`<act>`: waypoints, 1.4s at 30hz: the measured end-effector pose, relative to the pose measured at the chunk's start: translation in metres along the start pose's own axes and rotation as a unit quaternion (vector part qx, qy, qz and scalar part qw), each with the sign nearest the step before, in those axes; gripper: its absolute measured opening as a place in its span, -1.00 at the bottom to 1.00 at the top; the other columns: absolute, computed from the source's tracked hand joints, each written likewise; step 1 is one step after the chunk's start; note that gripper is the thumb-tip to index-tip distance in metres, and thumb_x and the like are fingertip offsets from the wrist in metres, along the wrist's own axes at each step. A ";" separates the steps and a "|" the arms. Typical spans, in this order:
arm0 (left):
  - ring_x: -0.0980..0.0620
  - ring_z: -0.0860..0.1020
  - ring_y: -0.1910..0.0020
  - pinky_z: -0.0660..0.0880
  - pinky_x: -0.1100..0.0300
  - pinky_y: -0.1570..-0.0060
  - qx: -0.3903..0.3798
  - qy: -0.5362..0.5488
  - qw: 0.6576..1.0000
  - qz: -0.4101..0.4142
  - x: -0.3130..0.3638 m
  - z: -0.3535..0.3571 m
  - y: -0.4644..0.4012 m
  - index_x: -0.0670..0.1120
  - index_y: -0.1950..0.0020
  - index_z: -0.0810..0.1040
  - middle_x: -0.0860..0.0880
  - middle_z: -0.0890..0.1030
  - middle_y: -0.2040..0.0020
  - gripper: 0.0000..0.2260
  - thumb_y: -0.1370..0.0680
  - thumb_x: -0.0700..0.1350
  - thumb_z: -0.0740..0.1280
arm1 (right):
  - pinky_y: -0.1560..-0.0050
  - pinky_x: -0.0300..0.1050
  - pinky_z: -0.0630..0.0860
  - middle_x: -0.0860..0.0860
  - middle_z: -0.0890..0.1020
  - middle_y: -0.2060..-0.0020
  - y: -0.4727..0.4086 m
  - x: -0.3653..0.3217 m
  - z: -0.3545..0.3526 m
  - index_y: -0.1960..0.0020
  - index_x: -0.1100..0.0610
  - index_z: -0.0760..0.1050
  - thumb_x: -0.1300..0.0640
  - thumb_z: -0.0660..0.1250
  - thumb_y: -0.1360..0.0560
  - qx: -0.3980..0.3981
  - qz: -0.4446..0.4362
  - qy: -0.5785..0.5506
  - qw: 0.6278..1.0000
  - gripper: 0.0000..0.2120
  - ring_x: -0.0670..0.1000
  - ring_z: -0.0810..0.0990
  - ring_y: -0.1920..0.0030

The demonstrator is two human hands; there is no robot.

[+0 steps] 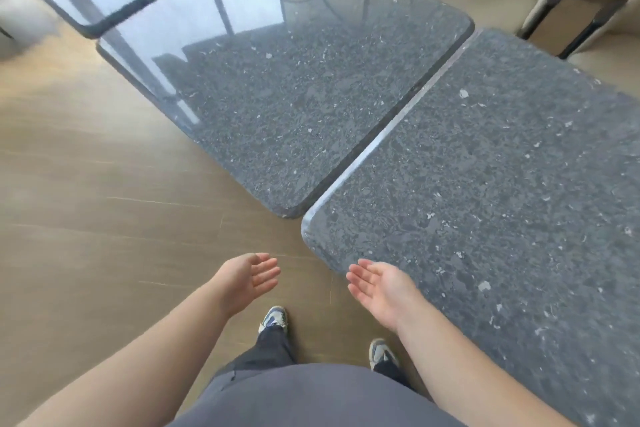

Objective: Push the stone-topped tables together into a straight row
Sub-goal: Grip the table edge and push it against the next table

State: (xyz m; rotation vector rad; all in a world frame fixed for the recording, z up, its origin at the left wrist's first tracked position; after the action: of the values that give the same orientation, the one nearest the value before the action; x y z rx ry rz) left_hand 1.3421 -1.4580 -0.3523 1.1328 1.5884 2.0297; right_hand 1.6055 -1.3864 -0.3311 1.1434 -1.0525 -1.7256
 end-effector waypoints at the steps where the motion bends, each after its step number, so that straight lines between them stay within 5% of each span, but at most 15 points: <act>1: -0.17 0.59 -0.15 0.48 -0.10 -0.22 0.007 0.028 0.999 0.016 -0.006 0.004 0.008 -0.24 -0.33 0.43 -0.21 0.55 -0.28 -0.75 -0.69 -0.24 0.11 | 0.03 0.02 0.58 0.17 0.65 0.01 0.000 -0.007 -0.008 -0.20 0.26 0.50 0.26 0.10 -0.65 -0.008 0.003 0.029 1.000 -0.76 0.14 0.64 0.01; 8: -0.15 0.60 -0.06 0.47 -0.08 -0.16 0.061 0.227 0.969 0.081 -0.106 0.053 0.091 -0.25 -0.26 0.46 -0.20 0.58 -0.13 -0.77 -0.68 -0.27 0.09 | 0.10 -0.01 0.56 0.14 0.60 0.09 0.019 -0.051 -0.078 -0.11 0.23 0.51 0.28 0.08 -0.64 -0.055 0.020 0.136 0.989 -0.77 0.10 0.59 0.13; 13: -0.15 0.62 -0.05 0.54 -0.05 0.02 0.078 0.258 0.959 0.086 -0.185 0.078 0.146 -0.24 -0.21 0.49 -0.22 0.61 -0.13 -0.78 -0.67 -0.27 0.10 | 0.11 -0.01 0.56 0.14 0.59 0.09 0.041 -0.062 -0.136 -0.19 0.25 0.51 0.32 0.07 -0.63 -0.066 0.017 0.165 0.984 -0.72 0.09 0.58 0.14; 29: -0.12 0.65 0.07 0.57 -0.01 0.10 0.123 0.282 0.913 0.269 -0.391 0.139 0.324 -0.19 -0.12 0.53 -0.17 0.65 0.01 -0.76 -0.64 -0.34 0.09 | 0.24 -0.06 0.58 0.07 0.66 0.31 0.210 -0.023 -0.332 -0.10 0.22 0.55 0.33 0.11 -0.62 -0.168 -0.124 0.149 0.967 -0.75 0.02 0.61 0.31; 34: -0.05 0.69 0.17 0.60 0.06 0.17 0.150 0.214 0.910 0.321 -0.424 0.189 0.369 -0.16 -0.12 0.52 -0.15 0.68 0.05 -0.75 -0.63 -0.36 0.09 | 0.22 -0.09 0.58 0.05 0.64 0.30 0.265 -0.039 -0.361 -0.05 0.21 0.56 0.36 0.11 -0.61 -0.200 -0.201 0.204 0.937 -0.75 0.00 0.59 0.30; 42: -0.01 0.70 0.18 0.60 0.13 0.22 0.172 0.199 0.904 0.336 -0.471 0.299 0.383 -0.15 -0.13 0.53 -0.10 0.70 0.09 -0.75 -0.61 -0.35 0.10 | 0.22 -0.10 0.57 0.09 0.61 0.25 0.281 -0.074 -0.430 -0.07 0.24 0.54 0.38 0.09 -0.61 -0.234 -0.193 0.265 0.915 -0.75 0.01 0.57 0.28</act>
State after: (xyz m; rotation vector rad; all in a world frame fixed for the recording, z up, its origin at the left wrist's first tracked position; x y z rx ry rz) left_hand 1.9432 -1.7023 -0.1614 1.6581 2.0127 2.6133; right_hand 2.0795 -1.5023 -0.1560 1.4375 -0.0687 -1.6780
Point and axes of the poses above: each hand's wrist, its own y-axis away from the middle knuckle, its own z-axis out of the palm, x = y × z, the point moved 10 cm from there along -y, towards the middle knuckle
